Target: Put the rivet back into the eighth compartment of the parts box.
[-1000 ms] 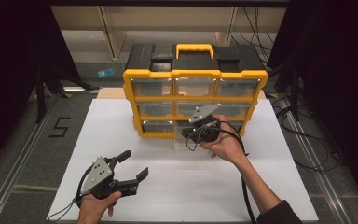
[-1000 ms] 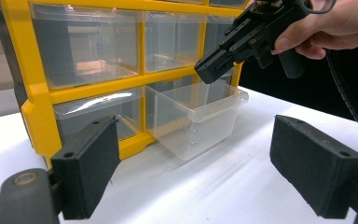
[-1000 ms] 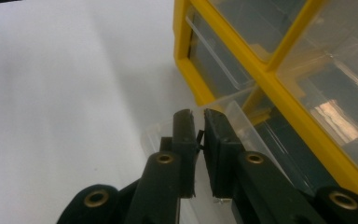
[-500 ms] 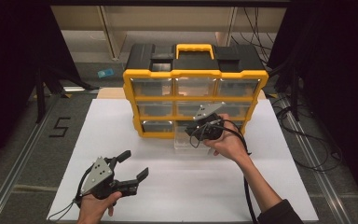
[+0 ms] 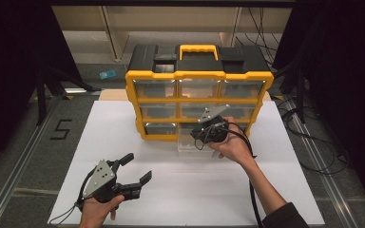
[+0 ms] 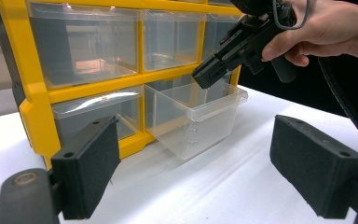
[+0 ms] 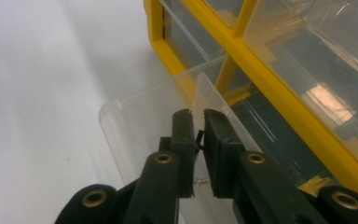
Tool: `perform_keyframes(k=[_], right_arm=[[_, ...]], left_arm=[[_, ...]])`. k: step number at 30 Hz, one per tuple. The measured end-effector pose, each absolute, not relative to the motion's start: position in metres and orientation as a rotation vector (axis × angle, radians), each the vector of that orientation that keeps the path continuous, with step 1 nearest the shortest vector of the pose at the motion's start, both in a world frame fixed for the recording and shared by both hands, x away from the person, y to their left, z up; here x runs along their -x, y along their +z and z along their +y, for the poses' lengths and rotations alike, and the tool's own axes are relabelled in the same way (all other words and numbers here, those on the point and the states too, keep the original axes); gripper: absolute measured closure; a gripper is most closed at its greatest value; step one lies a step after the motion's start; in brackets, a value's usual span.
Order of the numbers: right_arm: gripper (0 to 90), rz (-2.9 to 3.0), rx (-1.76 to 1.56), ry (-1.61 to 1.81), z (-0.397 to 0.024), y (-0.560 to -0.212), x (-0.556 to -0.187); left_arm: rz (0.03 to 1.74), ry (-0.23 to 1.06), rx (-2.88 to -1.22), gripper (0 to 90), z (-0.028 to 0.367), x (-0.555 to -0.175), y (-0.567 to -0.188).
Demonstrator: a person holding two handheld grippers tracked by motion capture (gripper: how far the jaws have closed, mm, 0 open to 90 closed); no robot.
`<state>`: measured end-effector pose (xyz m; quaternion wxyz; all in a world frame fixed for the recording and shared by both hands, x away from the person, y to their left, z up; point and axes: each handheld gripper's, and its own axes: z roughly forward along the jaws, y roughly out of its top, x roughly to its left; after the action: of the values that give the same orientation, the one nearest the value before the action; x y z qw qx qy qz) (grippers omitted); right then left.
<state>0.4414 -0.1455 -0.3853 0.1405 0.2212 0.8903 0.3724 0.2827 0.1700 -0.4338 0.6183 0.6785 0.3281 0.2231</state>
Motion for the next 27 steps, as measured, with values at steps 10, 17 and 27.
perform_keyframes(k=[10, 17, 27], right_arm=[[63.9, 2.541, -0.676, 1.106, -0.147, -0.378, -0.438], [51.3, 2.525, -0.663, 1.156, -0.148, -0.37, -0.431], [39.8, 2.456, -0.652, 1.296, -0.155, -0.365, -0.415]], left_arm=[[0.758, 0.513, -1.562, 15.9, 0.17, -0.283, -0.434], [0.758, 0.513, -1.563, 15.9, 0.17, -0.283, -0.434], [0.759, 0.513, -1.564, 15.9, 0.17, -0.283, -0.434]])
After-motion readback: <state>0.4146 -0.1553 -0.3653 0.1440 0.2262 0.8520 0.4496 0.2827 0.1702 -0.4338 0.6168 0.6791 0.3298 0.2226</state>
